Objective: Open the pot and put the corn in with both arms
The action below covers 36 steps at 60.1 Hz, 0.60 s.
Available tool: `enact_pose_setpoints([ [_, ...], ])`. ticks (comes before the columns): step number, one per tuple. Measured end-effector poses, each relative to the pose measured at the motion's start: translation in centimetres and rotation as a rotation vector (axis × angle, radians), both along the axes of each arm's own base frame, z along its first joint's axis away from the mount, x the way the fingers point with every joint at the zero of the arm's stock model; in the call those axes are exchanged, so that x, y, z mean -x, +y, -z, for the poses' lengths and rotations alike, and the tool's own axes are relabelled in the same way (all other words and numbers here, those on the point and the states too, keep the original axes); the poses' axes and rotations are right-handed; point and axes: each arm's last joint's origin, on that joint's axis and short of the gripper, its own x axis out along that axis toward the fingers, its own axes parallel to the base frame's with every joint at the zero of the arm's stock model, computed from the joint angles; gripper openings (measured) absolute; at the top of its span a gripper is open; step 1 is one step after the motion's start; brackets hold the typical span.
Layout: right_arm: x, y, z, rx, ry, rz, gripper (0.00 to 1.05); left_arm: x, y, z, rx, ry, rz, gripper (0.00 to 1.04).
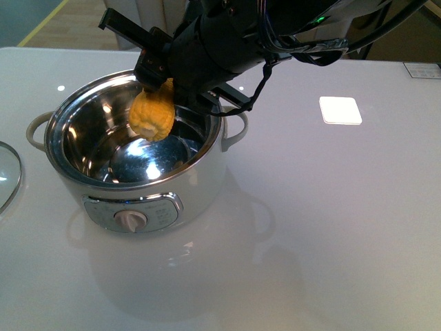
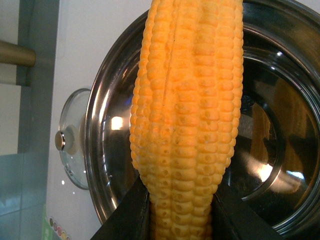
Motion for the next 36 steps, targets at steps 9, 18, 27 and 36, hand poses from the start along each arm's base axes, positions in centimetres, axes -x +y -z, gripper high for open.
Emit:
enact_pose_setpoints([
  [9,-0.01,0.35,-0.12,-0.004,0.001,0.001,0.2,0.0,0.0,0.0,0.0,0.0,0.0,0.98],
  [18,0.13,0.59,0.0,-0.001,0.01,-0.001,0.4,0.0,0.0,0.0,0.0,0.0,0.0,0.98],
  [27,0.1,0.61,0.04,0.0,0.011,0.002,0.68,0.0,0.0,0.0,0.0,0.0,0.0,0.98],
  [36,0.01,0.67,-0.13,-0.004,0.007,0.003,0.97,0.0,0.0,0.0,0.0,0.0,0.0,0.98],
])
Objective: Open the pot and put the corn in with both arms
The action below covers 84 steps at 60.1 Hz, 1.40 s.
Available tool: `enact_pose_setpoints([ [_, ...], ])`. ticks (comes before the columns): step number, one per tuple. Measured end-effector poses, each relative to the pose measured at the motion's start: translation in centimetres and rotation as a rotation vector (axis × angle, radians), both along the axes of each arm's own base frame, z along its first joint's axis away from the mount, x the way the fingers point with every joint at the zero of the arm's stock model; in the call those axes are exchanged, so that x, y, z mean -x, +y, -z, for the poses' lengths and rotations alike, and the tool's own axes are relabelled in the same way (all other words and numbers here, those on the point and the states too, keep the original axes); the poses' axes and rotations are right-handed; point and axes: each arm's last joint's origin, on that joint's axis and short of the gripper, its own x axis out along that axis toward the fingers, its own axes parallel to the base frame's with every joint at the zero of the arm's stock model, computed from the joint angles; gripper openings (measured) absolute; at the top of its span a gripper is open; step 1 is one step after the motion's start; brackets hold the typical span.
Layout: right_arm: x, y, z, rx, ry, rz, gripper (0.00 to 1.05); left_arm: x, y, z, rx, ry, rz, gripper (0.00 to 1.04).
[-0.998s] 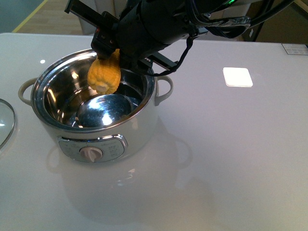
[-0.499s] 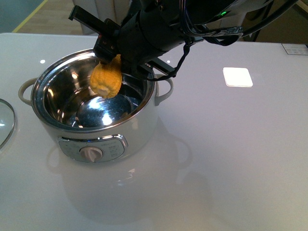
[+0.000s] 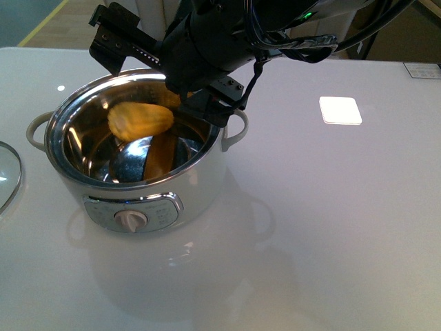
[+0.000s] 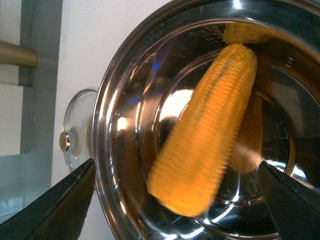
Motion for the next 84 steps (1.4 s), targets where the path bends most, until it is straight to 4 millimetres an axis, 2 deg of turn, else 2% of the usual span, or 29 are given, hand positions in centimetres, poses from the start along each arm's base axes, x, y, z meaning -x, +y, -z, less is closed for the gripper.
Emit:
enact_pose_setpoints([
  [9,-0.1,-0.2,0.1,-0.01,-0.002,0.007,0.96,0.0,0.0,0.0,0.0,0.0,0.0,0.98],
  [20,-0.3,-2.6,-0.6,-0.063,0.002,0.07,0.96,0.0,0.0,0.0,0.0,0.0,0.0,0.98],
  [37,-0.7,-9.9,-5.1,-0.206,-0.068,0.224,0.96,0.0,0.0,0.0,0.0,0.0,0.0,0.98],
  [53,2.1,-17.4,-6.7,-0.158,-0.143,0.332,0.96,0.0,0.0,0.0,0.0,0.0,0.0,0.98],
  [61,3.9,-20.7,-7.6,-0.069,-0.205,0.368,0.96,0.0,0.0,0.0,0.0,0.0,0.0,0.98],
  [71,5.7,-23.0,-8.7,0.014,-0.266,0.407,0.96,0.0,0.0,0.0,0.0,0.0,0.0,0.98],
  [84,8.2,-23.9,-10.0,0.161,-0.331,0.42,0.96,0.0,0.0,0.0,0.0,0.0,0.0,0.98],
])
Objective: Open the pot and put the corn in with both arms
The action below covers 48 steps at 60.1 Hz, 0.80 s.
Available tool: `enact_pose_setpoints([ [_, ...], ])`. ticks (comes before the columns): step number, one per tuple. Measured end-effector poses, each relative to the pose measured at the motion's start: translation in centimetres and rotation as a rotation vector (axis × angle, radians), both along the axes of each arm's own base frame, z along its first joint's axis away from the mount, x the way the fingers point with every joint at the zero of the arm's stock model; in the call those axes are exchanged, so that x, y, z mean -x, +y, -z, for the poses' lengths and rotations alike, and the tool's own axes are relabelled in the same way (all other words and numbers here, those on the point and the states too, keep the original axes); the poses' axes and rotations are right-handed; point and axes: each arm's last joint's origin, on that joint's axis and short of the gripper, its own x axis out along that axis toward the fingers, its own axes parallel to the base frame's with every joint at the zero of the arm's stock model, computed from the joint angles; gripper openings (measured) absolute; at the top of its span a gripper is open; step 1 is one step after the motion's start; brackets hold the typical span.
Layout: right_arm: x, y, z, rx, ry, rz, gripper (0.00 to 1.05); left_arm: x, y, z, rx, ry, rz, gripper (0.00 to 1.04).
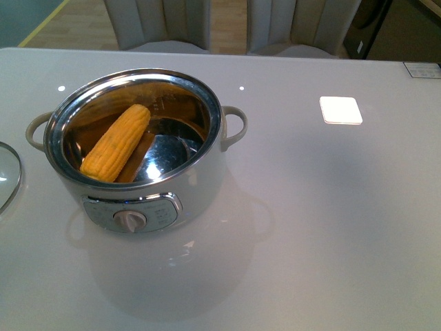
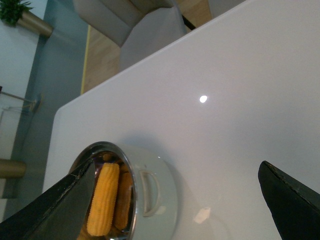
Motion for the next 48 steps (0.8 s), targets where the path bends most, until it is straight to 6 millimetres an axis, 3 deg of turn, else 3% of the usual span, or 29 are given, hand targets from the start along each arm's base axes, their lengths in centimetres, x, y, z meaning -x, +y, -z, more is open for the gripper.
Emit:
enact_pose_setpoints([
  [8,2.6,-1.1,-0.1,0.059,-0.008,0.047,0.96,0.0,0.0,0.0,0.0,0.0,0.0,0.98],
  [21,7.3,-2.4,1.4,0.19,0.02,0.117,0.96,0.0,0.0,0.0,0.0,0.0,0.0,0.98],
  [31,9.1,-2.1,1.6,0.237,-0.014,0.087,0.96,0.0,0.0,0.0,0.0,0.0,0.0,0.98],
  [42,9.2,-2.1,1.6,0.252,-0.021,0.083,0.96,0.0,0.0,0.0,0.0,0.0,0.0,0.98],
  [48,9.4,-2.2,2.7,0.339,-0.25,0.092,0.82,0.0,0.0,0.0,0.0,0.0,0.0,0.98],
])
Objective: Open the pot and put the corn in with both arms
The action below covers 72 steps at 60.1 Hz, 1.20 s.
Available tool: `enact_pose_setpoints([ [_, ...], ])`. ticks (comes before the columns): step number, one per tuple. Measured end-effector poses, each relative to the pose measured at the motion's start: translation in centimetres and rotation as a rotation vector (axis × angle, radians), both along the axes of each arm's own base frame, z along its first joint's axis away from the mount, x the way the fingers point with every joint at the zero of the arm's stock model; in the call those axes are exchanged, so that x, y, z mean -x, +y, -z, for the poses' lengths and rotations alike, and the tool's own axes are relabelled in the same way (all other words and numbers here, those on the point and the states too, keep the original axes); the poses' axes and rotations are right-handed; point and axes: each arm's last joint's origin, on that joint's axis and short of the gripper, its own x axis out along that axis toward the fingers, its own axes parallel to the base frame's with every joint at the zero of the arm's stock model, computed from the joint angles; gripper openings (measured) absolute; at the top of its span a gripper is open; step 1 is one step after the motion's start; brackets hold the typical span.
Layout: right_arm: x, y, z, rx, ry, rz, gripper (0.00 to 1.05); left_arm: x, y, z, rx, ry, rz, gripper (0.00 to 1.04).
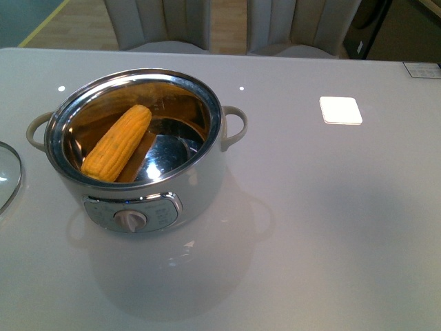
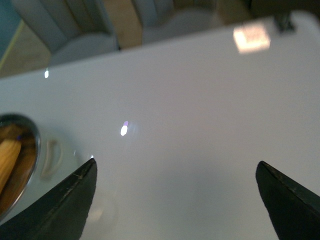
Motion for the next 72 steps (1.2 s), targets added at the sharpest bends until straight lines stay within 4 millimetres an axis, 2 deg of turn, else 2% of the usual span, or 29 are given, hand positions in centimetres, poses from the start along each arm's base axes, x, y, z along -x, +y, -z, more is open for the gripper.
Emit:
enact_pose_setpoints([
  [4,0.9,-0.3,0.6,0.064,-0.142,-0.011,0.7,0.0,0.0,0.0,0.0,0.0,0.0,0.98],
  [9,1.8,-0.6,0.6,0.101,-0.224,-0.012,0.56,0.0,0.0,0.0,0.0,0.0,0.0,0.98],
  [20,3.4,-1.5,1.7,0.128,-0.228,-0.034,0.24,0.0,0.0,0.0,0.0,0.0,0.0,0.98],
  [26,4.4,-2.1,2.2,0.144,-0.23,-0.011,0.02,0.0,0.0,0.0,0.0,0.0,0.0,0.98],
  [51,6.7,-2.1,3.7,0.144,-0.242,-0.01,0.02,0.0,0.0,0.0,0.0,0.0,0.0,0.98],
  [72,7.7,-2.1,3.5,0.144,-0.255,-0.011,0.02,0.0,0.0,0.0,0.0,0.001,0.0,0.98],
])
